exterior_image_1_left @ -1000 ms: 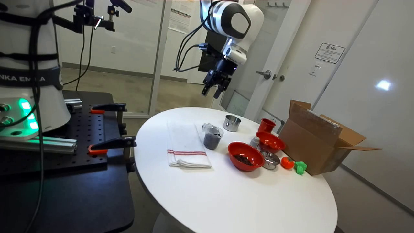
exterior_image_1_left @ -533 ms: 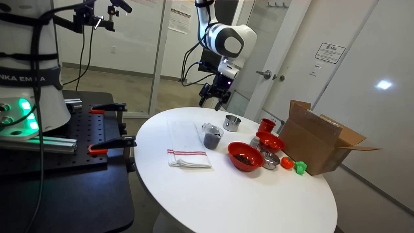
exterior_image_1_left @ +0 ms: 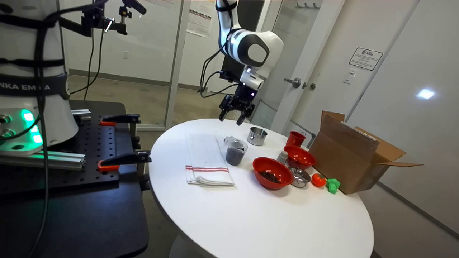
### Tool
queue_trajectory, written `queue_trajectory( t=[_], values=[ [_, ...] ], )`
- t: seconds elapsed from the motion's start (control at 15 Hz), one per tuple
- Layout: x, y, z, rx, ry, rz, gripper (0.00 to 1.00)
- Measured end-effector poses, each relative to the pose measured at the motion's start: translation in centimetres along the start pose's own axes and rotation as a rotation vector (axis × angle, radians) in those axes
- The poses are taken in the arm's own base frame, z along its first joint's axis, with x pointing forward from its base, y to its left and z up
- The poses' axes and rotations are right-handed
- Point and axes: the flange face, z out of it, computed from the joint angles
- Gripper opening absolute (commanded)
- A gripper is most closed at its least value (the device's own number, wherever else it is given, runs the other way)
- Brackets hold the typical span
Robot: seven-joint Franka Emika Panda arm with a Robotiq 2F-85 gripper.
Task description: Pour some of the things in the jug into the bowl
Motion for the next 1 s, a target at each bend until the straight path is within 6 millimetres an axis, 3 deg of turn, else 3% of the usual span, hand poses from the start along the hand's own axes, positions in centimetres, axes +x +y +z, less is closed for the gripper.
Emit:
queue_trajectory(
  t=[0.67, 1.0],
  values=[
    [0.8, -1.8, 3.7, 0.019, 0.027, 0.094, 1.00],
    [-1.6, -4.8, 3.8, 0.054, 0.039, 0.048, 1.00]
  ],
)
